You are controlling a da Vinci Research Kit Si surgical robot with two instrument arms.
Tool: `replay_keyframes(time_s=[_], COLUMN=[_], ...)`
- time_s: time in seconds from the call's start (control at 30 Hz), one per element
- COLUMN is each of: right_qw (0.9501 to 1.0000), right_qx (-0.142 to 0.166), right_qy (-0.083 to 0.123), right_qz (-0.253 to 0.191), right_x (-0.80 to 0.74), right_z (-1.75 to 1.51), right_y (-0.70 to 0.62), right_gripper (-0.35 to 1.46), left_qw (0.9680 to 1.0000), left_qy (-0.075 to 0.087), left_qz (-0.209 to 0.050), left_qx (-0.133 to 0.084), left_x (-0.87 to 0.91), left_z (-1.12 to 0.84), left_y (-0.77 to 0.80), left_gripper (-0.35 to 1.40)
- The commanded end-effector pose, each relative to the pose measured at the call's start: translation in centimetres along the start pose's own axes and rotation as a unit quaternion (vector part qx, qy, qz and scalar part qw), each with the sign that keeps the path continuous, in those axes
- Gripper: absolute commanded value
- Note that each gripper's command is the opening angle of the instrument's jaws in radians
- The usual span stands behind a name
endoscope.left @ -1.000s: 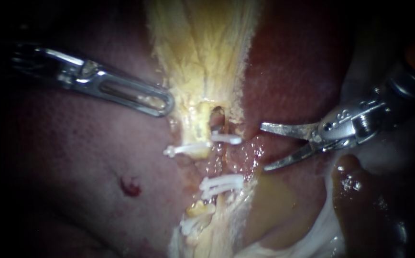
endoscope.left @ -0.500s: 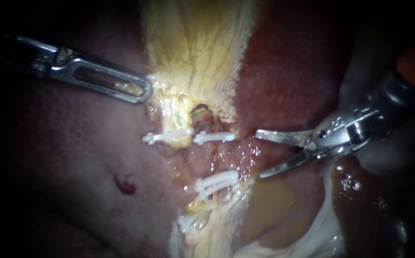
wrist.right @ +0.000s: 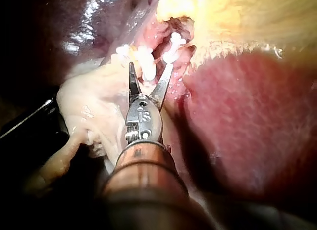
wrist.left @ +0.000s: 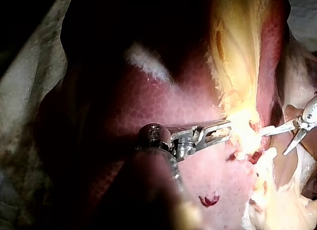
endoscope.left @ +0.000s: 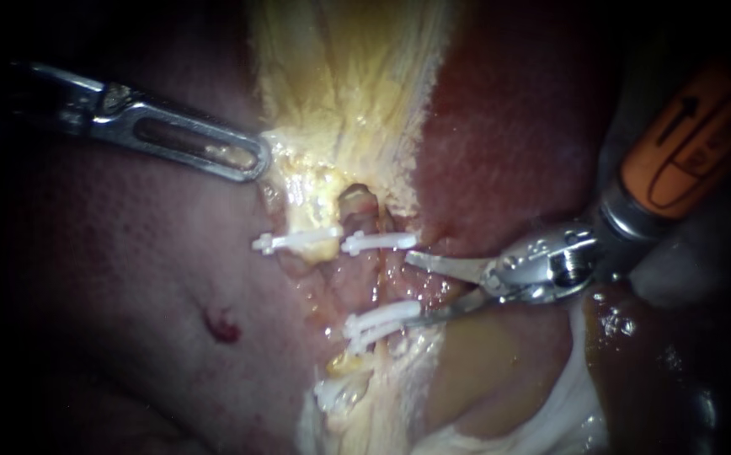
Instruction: Go to the cutting position right tube
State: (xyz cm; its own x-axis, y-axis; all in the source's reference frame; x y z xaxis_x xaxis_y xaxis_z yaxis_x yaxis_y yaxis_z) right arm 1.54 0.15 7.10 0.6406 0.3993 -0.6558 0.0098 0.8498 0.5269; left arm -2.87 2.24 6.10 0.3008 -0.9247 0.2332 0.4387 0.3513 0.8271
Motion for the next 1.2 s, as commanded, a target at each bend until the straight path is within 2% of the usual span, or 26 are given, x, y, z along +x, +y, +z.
replay_keyframes(time_s=[0.03, 0.3, 0.53, 0.6, 0.73, 0.83, 0.93, 1.2], right_qw=[1.0, 0.9996, 0.9965, 0.9938, 0.9876, 0.9808, 0.9756, 0.9693], right_qx=[0.001, 0.019, 0.07, 0.091, 0.129, 0.164, 0.183, 0.212], right_qy=[0.0, -0.001, 0.03, 0.049, 0.076, 0.094, 0.113, 0.115], right_qz=[0.006, 0.021, 0.036, 0.04, 0.046, 0.048, 0.046, 0.046], right_x=[-0.01, -0.04, -0.02, 0.01, 0.07, 0.11, 0.14, 0.2], right_z=[0.03, 0.26, 0.46, 0.5, 0.58, 0.62, 0.63, 0.72], right_y=[0.03, 0.2, 0.24, 0.24, 0.25, 0.26, 0.23, 0.12], right_gripper=[1.44, 1.44, 1.44, 1.44, 1.44, 1.44, 1.42, 1.37], left_qw=[1.0, 1.0, 1.0, 1.0, 1.0, 1.0, 1.0, 1.0], left_qy=[0.0, 0.0, 0.0, 0.0, 0.0, 0.0, 0.0, 0.0], left_qz=[0.0, 0.0, 0.0, 0.0, 0.0, 0.0, 0.0, 0.0], left_qx=[0.0, -0.001, -0.001, -0.001, -0.001, -0.001, 0.0, 0.0], left_x=[0.0, 0.01, 0.0, 0.0, 0.0, 0.0, 0.0, -0.01], left_z=[0.0, 0.01, 0.02, 0.02, 0.02, 0.02, 0.02, 0.03], left_y=[0.0, 0.0, 0.0, 0.0, 0.0, 0.01, 0.02, 0.06], left_gripper=[-0.35, -0.35, -0.35, -0.35, -0.35, -0.35, -0.35, -0.35])
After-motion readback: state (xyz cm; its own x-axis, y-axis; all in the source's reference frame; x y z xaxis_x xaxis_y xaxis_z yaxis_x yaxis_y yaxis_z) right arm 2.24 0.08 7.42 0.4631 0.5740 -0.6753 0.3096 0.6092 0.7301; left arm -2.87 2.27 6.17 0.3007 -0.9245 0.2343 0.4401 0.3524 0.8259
